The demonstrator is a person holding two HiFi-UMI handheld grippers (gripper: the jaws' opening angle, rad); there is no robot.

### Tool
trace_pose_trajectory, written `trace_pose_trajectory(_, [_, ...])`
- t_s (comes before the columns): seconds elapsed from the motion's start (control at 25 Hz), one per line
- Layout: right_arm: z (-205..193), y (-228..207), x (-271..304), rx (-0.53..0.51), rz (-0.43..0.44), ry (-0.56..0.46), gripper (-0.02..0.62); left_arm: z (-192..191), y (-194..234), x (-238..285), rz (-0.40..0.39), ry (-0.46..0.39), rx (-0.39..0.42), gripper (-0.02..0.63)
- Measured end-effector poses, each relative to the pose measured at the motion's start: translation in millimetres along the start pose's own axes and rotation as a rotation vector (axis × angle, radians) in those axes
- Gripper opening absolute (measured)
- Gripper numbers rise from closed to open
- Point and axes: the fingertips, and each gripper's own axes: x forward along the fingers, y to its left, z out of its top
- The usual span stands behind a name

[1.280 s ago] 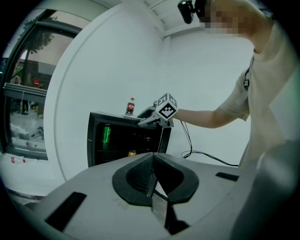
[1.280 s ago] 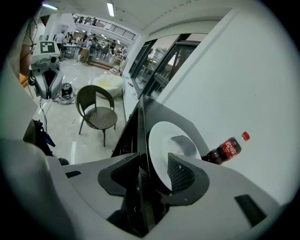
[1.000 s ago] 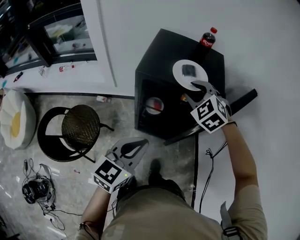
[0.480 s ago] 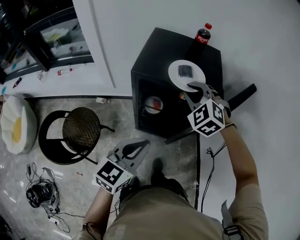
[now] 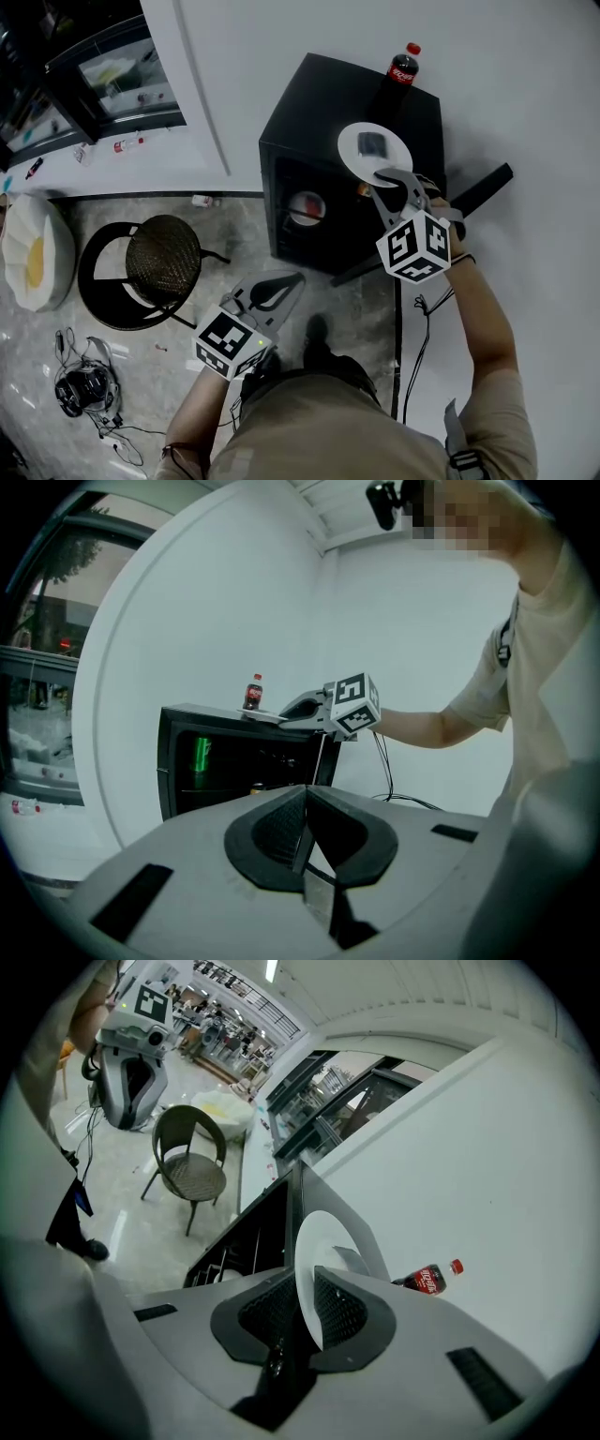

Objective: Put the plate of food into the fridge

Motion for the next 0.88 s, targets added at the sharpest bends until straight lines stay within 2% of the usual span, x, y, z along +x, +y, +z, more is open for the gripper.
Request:
trace_pose_trajectory(0.12, [3,-1,-5,0.002,-0.013,-0.021,0.055,7,0,11,-0.033,0.001,-0.003,0.012])
trace_pose_trajectory(0.24, [5,0,-8,-0.024,-0.023,-0.031,0.051,19,6,20,-0.051,-0.022,-0.039,0.012])
trace_pose_trajectory(0.32, [5,3,-9,-0.057,-0.026,-0.036,0.049,30,12,28,-0.064,-0.056,-0.096,0.011])
trace_pose_trajectory(0.56, [2,15,-12,-0.137,-0.014,-0.045,0.049,62,36,52,-0.125,-0.169,-0.348,0.012])
trace_pose_trajectory(0.64, [1,17,-12,-0.156,-0.009,-0.046,0.049,69,43,63,-0.127,-0.169,-0.379,0.012])
trace_pose_trajectory(0.76, [1,16,-12,-0.156,-0.012,-0.049,0.049,80,57,77,-0.098,-0.165,-0.382,0.012])
trace_pose_trajectory(0.88, [1,17,-11,-0.144,-0.006,-0.055,0.049,84,69,90,-0.08,-0.155,-0.467,0.012])
